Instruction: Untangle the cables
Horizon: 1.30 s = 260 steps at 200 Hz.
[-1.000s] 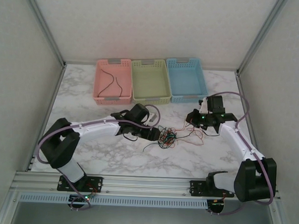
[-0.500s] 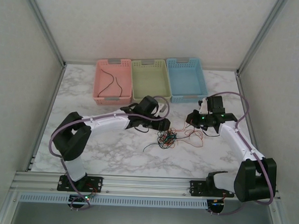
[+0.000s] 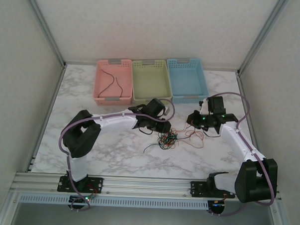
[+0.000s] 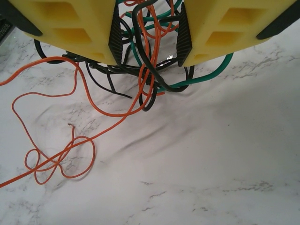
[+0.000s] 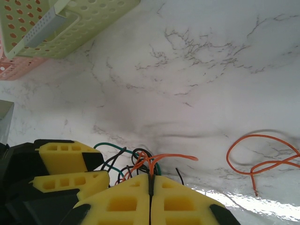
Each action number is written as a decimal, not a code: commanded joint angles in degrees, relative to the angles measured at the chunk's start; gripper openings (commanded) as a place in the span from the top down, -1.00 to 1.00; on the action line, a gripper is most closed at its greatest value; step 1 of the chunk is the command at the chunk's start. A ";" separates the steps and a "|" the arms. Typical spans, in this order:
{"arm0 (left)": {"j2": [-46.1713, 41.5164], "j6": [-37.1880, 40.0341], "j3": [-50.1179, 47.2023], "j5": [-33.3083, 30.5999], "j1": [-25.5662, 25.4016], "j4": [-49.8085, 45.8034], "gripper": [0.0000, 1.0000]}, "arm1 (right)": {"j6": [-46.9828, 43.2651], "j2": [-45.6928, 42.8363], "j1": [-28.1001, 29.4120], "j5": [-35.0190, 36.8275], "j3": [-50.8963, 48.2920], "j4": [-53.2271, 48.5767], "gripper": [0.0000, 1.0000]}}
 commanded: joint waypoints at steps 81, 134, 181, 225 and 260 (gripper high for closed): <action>-2.37 -1.68 -1.29 -6.87 -0.71 -1.34 1.00 | -1.04 -0.12 0.44 1.29 -0.50 -2.16 1.00; -22.78 -1.64 -11.12 -13.18 6.76 -6.59 1.00 | -1.27 -2.75 0.29 15.42 0.21 -6.74 1.00; -49.85 -5.05 -19.14 -16.89 20.40 -16.93 1.00 | -0.07 -3.33 -2.30 29.92 -0.60 -8.90 1.00; -60.38 -2.89 -14.18 -21.46 26.22 -28.17 1.00 | 0.62 -2.88 -7.18 27.93 -2.03 -6.18 1.00; -62.12 -0.53 -10.54 -24.40 27.85 -32.10 1.00 | 0.74 -2.42 -8.41 27.13 -2.82 -5.29 1.00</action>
